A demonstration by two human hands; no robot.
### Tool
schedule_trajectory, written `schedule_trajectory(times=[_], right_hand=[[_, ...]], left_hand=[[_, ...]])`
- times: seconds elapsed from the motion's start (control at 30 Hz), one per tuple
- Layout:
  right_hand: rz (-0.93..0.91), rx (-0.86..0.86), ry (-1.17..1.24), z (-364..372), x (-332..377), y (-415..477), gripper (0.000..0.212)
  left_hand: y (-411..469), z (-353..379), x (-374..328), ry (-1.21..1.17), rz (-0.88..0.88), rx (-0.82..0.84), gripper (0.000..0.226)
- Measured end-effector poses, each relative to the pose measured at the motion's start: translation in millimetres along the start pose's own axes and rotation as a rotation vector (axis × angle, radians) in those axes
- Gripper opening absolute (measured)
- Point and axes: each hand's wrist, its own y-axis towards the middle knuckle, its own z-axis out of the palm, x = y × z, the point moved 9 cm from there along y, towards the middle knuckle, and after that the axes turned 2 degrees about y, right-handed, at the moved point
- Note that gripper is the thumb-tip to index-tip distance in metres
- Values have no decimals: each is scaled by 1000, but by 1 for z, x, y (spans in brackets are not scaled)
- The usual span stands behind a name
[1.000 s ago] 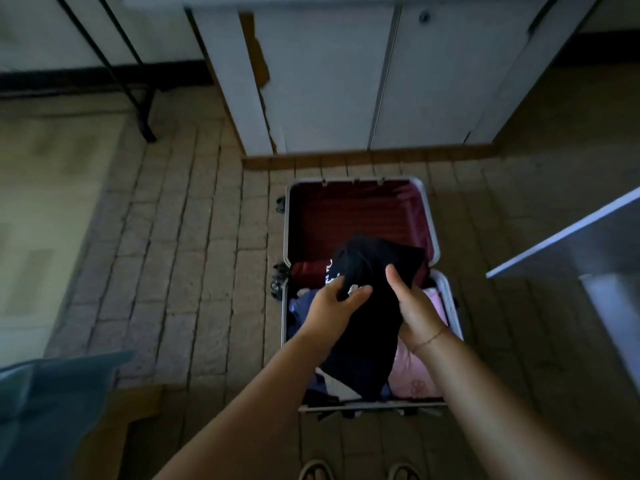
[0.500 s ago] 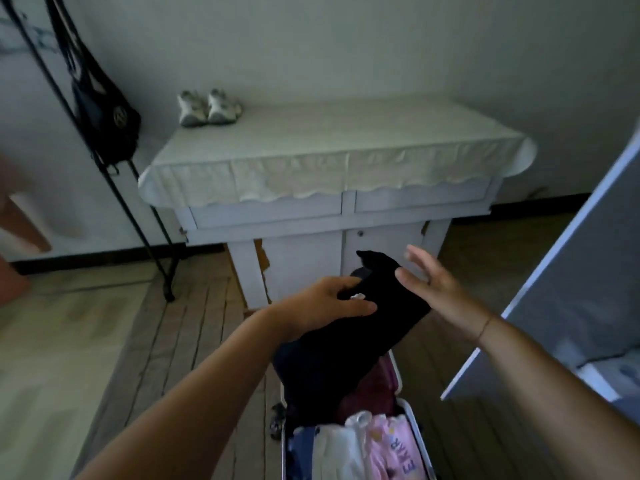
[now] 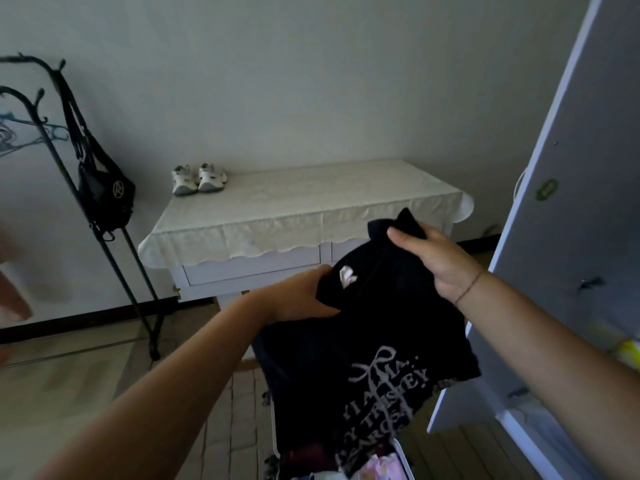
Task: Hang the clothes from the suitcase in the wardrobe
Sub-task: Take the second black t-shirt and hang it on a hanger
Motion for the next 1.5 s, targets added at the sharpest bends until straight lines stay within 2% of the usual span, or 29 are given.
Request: schedule_trajectory(times=[0.13,0.23,0.33,0.43,0.57,0.7,0.8,1.13,1.2,1.37,1.43,1.5], right_hand=[[-39,-184,43,-21,18,-1,22],[-92,-302,27,-50,27,-7,5],[-127,-372,-26,-79,34,-18,11],[-180,-439,-102,-104,43,-29,7],[-276,-580,-239,-159,61,-51,11],[-341,-661,-308,-212,80,-78,23],[-383,-710,-329,-245,101,-97,13],[-352,-775,-249,-366,137,-134,8],[-328,-779,-240,-389,143,-140,9],[-222,-805,-217,-439,146,-157,35],[-182,-825,-222,-458,146,-163,32],[-123,-836,-257,-473,146,-169,19]], left_hand=[[2,-6,11,-38,17,-26,53],[16,-21,12,247,11,-150,30],[28,-38,4,335,-55,-335,18],[37,-47,-12,212,-53,-456,23],[52,-60,-69,-160,125,-610,21],[90,-34,-118,-590,115,-478,17],[119,-13,-162,-771,128,-363,18],[209,52,-257,-566,165,-272,22],[227,66,-268,-616,158,-236,26],[261,100,-299,-884,143,-156,18],[272,115,-316,-911,172,-114,16],[284,127,-332,-890,195,-88,16]])
